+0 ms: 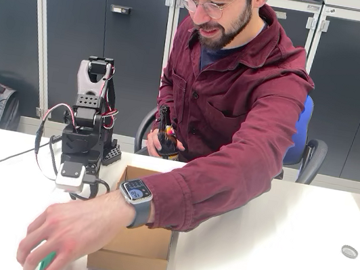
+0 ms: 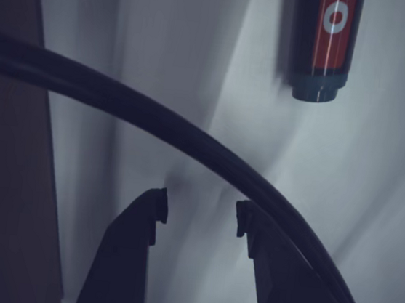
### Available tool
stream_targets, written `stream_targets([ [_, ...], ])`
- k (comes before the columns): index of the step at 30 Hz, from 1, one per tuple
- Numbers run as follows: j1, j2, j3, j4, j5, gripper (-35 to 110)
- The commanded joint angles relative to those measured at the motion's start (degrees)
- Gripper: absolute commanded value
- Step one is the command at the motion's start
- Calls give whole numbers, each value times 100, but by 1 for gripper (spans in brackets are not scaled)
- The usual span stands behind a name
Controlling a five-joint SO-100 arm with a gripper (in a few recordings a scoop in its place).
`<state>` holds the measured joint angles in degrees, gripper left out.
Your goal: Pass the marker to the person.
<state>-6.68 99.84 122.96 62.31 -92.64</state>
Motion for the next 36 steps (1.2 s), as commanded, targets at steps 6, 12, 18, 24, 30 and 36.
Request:
stream_targets([
  [6, 149, -299, -677, -299, 211, 21],
  [12, 571, -659, -949, -650, 211, 21],
  [18, 896, -782, -1239, -677, 53, 21],
  [24, 1063, -1011, -1459, -870, 26, 21],
  [30, 817, -1292, -1670, -879, 211, 21],
  [36, 721, -1512, -1846, -976, 281, 21],
])
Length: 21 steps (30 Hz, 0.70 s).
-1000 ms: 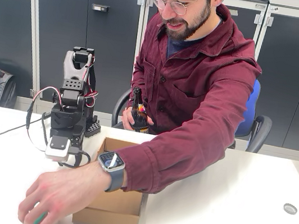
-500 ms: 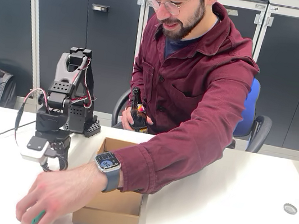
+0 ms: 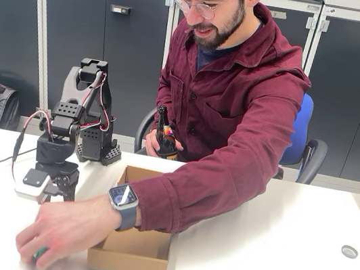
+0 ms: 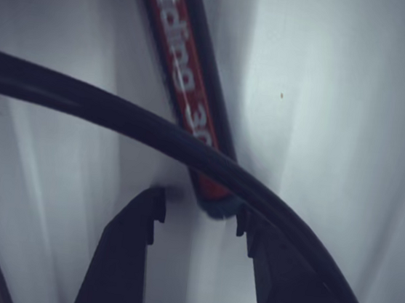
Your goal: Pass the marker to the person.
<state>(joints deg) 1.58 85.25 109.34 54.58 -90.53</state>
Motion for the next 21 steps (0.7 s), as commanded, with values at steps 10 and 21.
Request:
stream_targets([
  [10, -79, -536, -1002, -220, 149, 21],
  [21, 88, -1274, -1846, -325, 202, 23],
])
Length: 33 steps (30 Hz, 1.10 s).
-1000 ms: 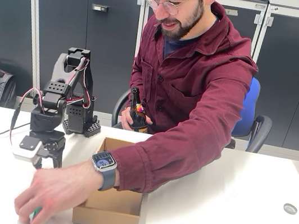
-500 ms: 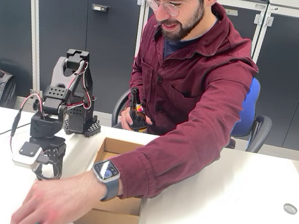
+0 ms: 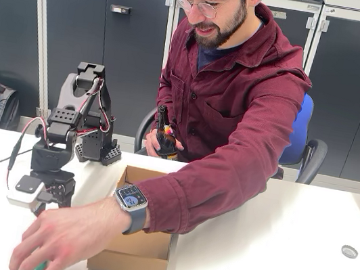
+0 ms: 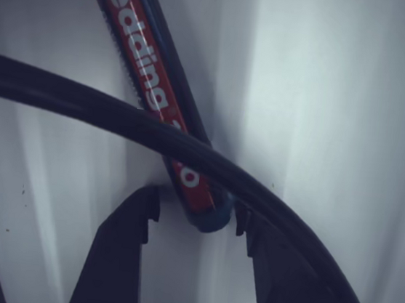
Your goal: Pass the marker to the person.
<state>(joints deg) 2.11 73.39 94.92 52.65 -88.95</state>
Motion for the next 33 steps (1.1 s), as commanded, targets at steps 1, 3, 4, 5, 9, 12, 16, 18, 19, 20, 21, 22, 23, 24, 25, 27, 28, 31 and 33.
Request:
stream_targets([
  [1, 44, -158, -466, -114, 35, 23],
  [3, 44, -299, -554, -149, 62, 23],
  [4, 53, -369, -633, -149, 70, 23],
  [5, 70, -431, -703, -132, 70, 23],
  [9, 114, -615, -976, -53, 105, 23],
  [12, 149, -738, -1081, -123, 141, 22],
  [16, 167, -923, -1371, -44, 246, 12],
  [18, 193, -984, -1538, 141, 220, -5],
  [19, 202, -1002, -1573, 211, 185, -5],
  [20, 211, -1020, -1591, 237, 167, -5],
  [21, 211, -1028, -1591, 255, 141, -5],
  [22, 211, -1037, -1591, 229, 141, -5],
  [23, 220, -1037, -1573, 185, 158, -5],
  [24, 220, -1028, -1556, 149, 193, -5],
  [25, 220, -1020, -1521, 123, 211, -5],
  [27, 211, -949, -1433, 79, 237, -5],
  [28, 202, -896, -1336, 18, 246, -5],
  [31, 167, -642, -1020, -79, 246, -5],
  [33, 132, -527, -888, -88, 229, -5],
])
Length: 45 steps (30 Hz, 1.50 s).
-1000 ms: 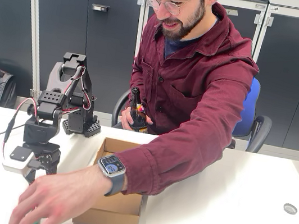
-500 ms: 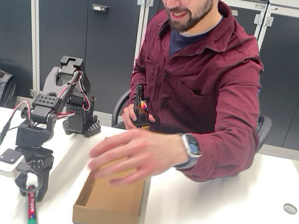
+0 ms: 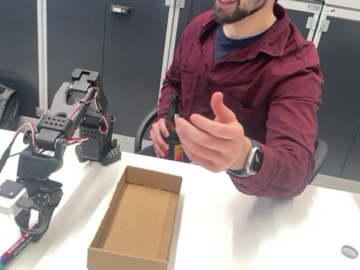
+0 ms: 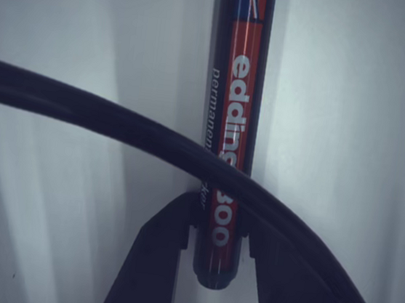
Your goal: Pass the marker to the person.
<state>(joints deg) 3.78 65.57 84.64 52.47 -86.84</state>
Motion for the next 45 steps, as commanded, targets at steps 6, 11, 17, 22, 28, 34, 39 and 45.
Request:
stream_targets([
  [6, -176, 1266, 492, 492, 97, -5],
  [11, -668, 2408, 1055, 809, 633, -5],
  [17, -1178, 3560, 1837, 483, 1143, -5],
  [22, -1503, 4307, 2531, 132, 1248, -5],
  [28, -1749, 4702, 3164, -88, 1160, -5],
  [34, -1775, 4887, 3612, -501, 1116, -5],
  [39, -1767, 4922, 3639, -527, 1116, -5],
  [45, -1758, 5010, 3867, -809, 1099, -5],
])
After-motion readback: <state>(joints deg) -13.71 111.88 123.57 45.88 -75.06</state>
